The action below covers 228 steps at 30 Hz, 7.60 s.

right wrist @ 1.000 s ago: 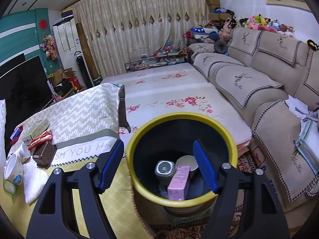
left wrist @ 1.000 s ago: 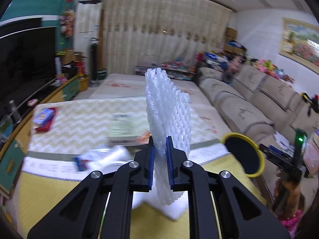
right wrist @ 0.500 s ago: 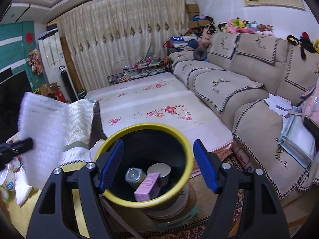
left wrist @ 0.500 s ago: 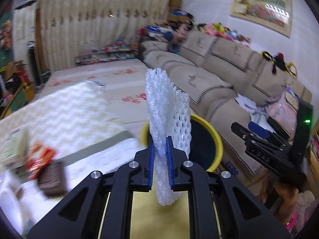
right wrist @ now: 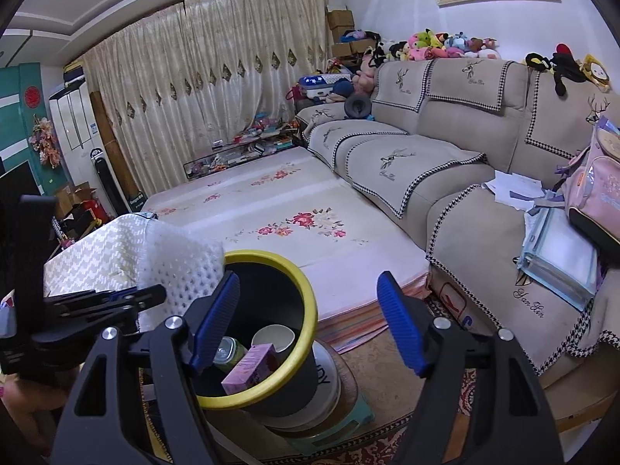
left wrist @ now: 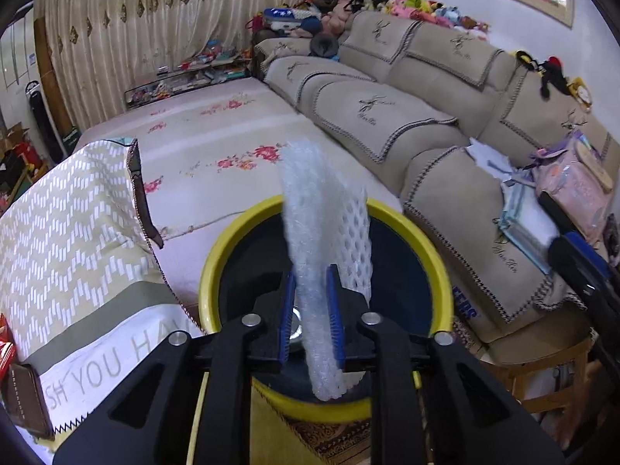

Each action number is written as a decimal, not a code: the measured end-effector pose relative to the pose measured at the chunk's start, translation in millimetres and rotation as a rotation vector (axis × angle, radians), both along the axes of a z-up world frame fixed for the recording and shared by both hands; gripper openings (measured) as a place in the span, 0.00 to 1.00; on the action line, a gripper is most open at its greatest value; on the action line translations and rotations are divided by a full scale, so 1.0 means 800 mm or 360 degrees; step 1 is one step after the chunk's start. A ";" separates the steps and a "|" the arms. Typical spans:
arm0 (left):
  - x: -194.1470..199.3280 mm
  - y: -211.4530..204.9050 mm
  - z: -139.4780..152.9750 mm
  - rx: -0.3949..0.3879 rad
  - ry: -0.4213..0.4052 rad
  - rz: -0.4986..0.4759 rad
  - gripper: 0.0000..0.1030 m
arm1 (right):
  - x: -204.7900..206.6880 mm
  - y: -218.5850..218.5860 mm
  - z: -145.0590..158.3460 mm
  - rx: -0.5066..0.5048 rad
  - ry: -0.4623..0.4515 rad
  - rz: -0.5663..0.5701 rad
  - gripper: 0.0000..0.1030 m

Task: Collect trash
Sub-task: 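Carry the mesh net over the bin and open the left tool, then grasp the brown foil food container with the right tool and lift it, then carry the foil container over the yellow-rimmed bin and open the right tool, then grasp the white plastic bowl by its rim with the left tool, then carry the white bowl over the bin and open the left tool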

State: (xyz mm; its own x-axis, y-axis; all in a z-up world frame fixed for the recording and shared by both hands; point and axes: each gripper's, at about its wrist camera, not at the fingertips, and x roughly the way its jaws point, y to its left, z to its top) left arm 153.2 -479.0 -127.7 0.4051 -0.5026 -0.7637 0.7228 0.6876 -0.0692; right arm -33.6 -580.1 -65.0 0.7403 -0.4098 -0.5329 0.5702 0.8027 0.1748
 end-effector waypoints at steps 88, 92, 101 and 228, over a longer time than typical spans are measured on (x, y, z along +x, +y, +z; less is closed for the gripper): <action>-0.122 0.578 0.057 -0.0286 -0.0268 0.1057 0.93 | 0.137 0.324 0.017 0.0088 0.0324 0.1112 0.57; -0.120 0.568 0.056 -0.0262 -0.0276 0.1033 0.93 | 0.131 0.276 0.014 0.0113 0.0306 0.0950 0.57; -0.110 0.546 0.051 -0.0221 -0.0253 0.0986 0.93 | 0.125 0.164 -0.014 0.0128 0.0319 0.0547 0.57; -0.014 0.054 0.066 -0.0134 -0.0169 -0.0081 0.66 | 0.029 -0.022 -0.064 0.0245 0.0233 0.0070 0.75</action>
